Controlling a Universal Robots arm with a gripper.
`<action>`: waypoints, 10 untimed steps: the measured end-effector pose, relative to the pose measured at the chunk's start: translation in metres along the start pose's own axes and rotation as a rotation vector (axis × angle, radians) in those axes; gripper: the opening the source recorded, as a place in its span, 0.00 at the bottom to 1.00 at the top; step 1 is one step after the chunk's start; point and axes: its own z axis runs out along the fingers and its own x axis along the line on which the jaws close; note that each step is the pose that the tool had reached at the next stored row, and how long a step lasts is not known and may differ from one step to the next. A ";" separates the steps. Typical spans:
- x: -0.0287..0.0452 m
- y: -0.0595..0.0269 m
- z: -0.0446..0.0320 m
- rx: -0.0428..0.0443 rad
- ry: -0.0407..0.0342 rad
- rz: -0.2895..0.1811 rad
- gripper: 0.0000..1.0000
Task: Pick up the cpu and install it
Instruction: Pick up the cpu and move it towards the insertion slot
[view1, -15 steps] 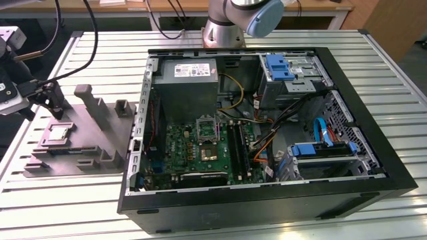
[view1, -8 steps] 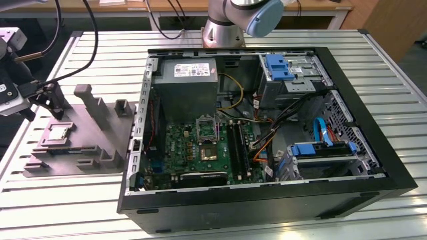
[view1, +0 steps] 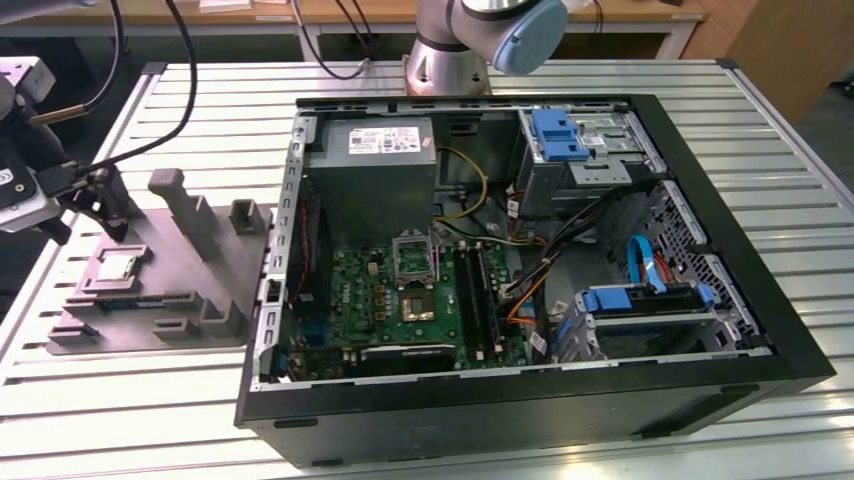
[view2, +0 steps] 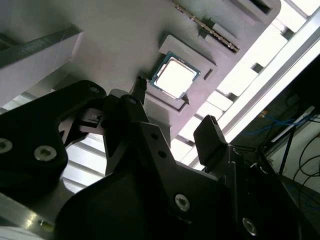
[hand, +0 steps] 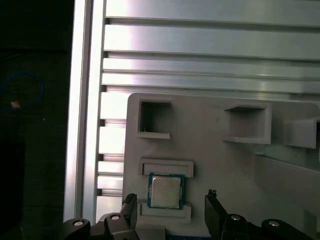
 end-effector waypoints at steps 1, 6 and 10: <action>0.0000 0.0000 0.0010 0.0051 0.0003 0.000 0.65; 0.0013 -0.0001 0.0068 -0.0028 -0.0001 0.001 0.65; 0.0014 -0.0002 0.0090 -0.0053 0.0002 0.002 0.65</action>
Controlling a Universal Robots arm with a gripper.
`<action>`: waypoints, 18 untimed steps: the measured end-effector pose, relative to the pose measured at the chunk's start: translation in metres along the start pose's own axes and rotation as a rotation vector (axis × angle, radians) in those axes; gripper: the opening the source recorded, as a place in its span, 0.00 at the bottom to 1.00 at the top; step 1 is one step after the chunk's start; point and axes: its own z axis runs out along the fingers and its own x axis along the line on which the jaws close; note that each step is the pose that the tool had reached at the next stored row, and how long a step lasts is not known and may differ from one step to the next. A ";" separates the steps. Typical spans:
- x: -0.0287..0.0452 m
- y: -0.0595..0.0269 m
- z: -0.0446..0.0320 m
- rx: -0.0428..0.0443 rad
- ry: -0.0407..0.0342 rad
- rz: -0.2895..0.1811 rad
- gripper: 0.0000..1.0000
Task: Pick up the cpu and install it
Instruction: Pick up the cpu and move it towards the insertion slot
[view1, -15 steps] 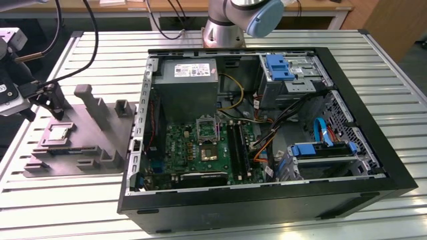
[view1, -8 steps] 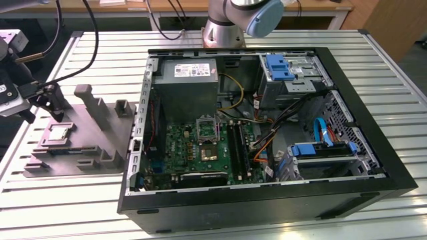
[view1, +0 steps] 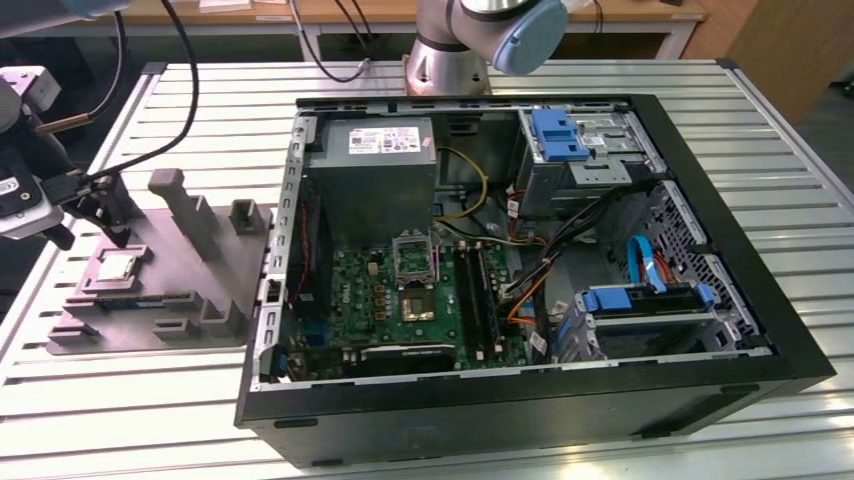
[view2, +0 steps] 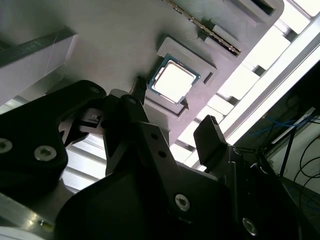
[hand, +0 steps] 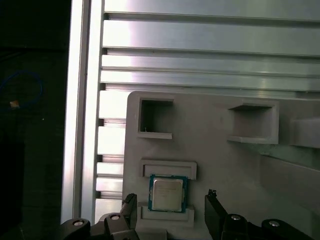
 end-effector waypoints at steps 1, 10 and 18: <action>-0.0001 0.0000 0.0002 -0.0002 -0.0002 0.000 0.65; 0.0005 -0.0001 0.0024 -0.0004 -0.0004 0.000 0.65; 0.0005 -0.0002 0.0073 -0.0011 -0.0003 0.001 0.65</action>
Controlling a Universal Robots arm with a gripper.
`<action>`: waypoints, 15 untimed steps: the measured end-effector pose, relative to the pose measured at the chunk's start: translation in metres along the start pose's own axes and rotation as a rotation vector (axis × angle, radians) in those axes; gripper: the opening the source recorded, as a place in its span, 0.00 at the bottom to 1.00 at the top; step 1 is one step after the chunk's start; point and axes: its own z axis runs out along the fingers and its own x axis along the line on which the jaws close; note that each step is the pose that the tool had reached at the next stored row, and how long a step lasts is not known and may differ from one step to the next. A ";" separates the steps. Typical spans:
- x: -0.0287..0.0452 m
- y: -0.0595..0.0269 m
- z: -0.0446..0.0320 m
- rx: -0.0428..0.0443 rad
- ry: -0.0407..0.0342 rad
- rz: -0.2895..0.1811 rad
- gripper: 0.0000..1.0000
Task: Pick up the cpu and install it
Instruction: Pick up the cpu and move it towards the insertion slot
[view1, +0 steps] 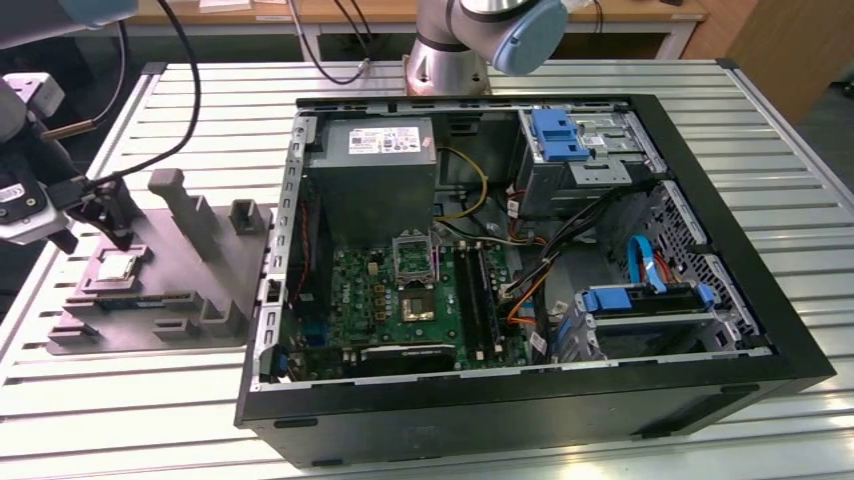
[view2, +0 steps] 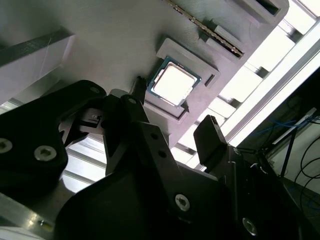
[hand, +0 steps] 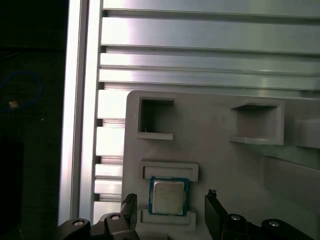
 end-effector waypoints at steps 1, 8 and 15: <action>0.0000 0.0000 0.0005 0.0000 0.0000 0.000 0.65; 0.0000 -0.0001 0.0022 0.0000 0.0001 0.000 0.65; -0.0001 -0.0003 0.0071 -0.0001 -0.0001 0.001 0.65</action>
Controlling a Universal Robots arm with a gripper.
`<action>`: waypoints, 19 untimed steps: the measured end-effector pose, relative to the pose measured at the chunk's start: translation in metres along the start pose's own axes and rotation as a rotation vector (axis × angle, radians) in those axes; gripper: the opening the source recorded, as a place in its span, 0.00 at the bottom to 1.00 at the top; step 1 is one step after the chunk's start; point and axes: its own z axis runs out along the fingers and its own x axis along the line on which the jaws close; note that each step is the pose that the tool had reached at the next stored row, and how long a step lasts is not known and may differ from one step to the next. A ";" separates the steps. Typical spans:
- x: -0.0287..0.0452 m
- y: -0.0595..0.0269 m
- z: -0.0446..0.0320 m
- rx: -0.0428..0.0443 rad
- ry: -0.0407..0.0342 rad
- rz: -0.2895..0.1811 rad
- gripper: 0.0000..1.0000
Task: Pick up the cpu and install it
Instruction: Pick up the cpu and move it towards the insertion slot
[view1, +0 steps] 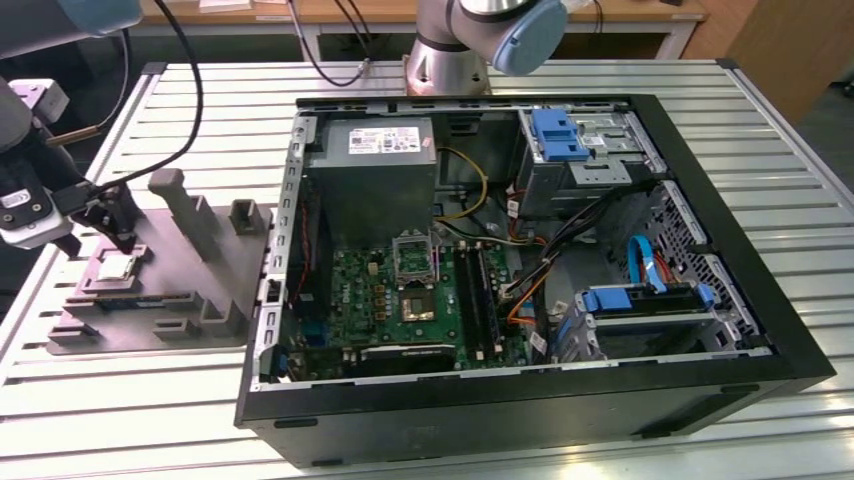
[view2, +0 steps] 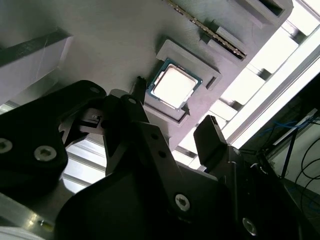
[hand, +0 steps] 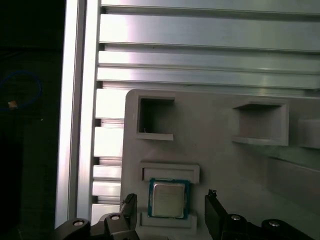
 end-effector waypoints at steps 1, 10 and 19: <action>0.0000 0.0000 0.0015 -0.0001 -0.0001 0.001 0.65; 0.0001 -0.0057 0.0138 0.0000 -0.0002 0.005 0.65; 0.0002 -0.0070 0.0215 -0.0007 -0.0001 0.005 0.65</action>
